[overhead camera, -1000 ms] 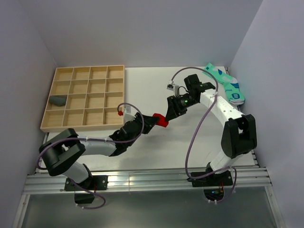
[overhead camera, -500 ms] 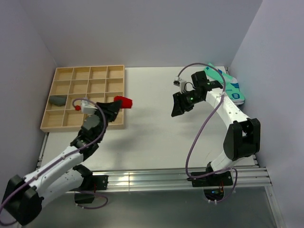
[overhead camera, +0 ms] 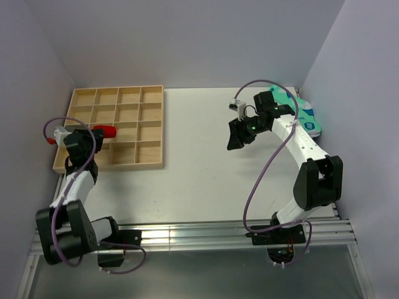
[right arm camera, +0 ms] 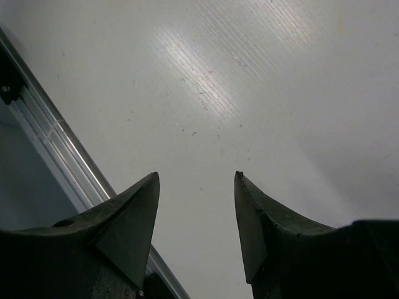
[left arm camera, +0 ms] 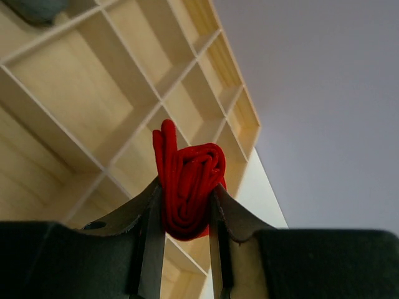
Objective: Roll the socks
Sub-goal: Place the sock in the storage box.
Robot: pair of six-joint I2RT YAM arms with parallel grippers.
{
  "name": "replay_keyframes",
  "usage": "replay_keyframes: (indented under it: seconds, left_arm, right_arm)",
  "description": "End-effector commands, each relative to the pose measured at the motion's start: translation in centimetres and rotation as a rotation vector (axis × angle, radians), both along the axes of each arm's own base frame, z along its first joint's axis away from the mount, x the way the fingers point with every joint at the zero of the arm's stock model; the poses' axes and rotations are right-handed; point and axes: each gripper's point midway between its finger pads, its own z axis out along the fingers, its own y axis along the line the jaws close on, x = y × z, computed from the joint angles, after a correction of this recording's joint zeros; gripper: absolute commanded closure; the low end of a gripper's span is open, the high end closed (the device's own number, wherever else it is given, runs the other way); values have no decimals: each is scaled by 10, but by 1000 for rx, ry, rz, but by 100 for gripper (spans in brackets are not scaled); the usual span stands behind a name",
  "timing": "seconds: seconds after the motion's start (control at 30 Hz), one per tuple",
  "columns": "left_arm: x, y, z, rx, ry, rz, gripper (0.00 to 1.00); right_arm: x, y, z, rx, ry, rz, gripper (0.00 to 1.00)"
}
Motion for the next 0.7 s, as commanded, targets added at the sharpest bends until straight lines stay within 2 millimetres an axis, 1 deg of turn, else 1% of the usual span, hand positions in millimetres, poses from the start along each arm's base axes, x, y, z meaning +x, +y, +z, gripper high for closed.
replay_keyframes:
  seconds: [0.0, 0.03, 0.07, 0.1, 0.13, 0.17, 0.23, 0.27, 0.4, 0.43, 0.47, 0.5, 0.53, 0.6, 0.67]
  left_arm:
    - [25, 8, 29, 22, -108, -97, 100]
    - [27, 18, 26, 22, -104, -81, 100]
    - [33, 24, 14, 13, -78, -78, 100]
    - [37, 24, 18, 15, -100, -98, 100]
    - [39, 32, 13, 9, -90, -88, 100]
    - [43, 38, 4, -4, -71, -78, 100]
    - [49, 43, 5, -8, -88, -88, 100]
    - [56, 47, -2, -15, -72, -89, 100]
    - [71, 56, -20, -40, -30, -85, 100]
    - [73, 56, -34, -60, 3, -90, 100]
    - [79, 60, -31, -61, 5, -88, 100]
    - [82, 60, -34, -65, 14, -91, 100]
    - [84, 62, -46, -79, 40, -87, 100]
    - [89, 65, -53, -93, 71, -82, 100]
    - [90, 66, -65, -109, 100, -75, 100]
  right_arm:
    - [6, -7, 6, -11, -75, 14, 42]
    - [6, -8, 8, -12, -87, 19, 42]
    - [5, -9, 7, -13, -89, 19, 42]
    - [5, -10, 7, -14, -94, 22, 42]
    - [5, -11, 9, -16, -106, 21, 42]
    - [5, -12, 8, -18, -109, 20, 42]
    - [5, -12, 8, -17, -116, 25, 42]
    - [5, -12, 7, -18, -114, 25, 42]
    - [4, -12, 3, -16, -101, 38, 43]
    - [4, -12, 3, -17, -98, 36, 43]
    - [5, -12, 2, -18, -99, 36, 43]
    - [4, -13, 1, -19, -102, 39, 43]
    - [5, -13, 0, -21, -101, 38, 43]
    - [6, -14, -1, -22, -100, 36, 43]
    - [7, -14, -1, -21, -100, 36, 43]
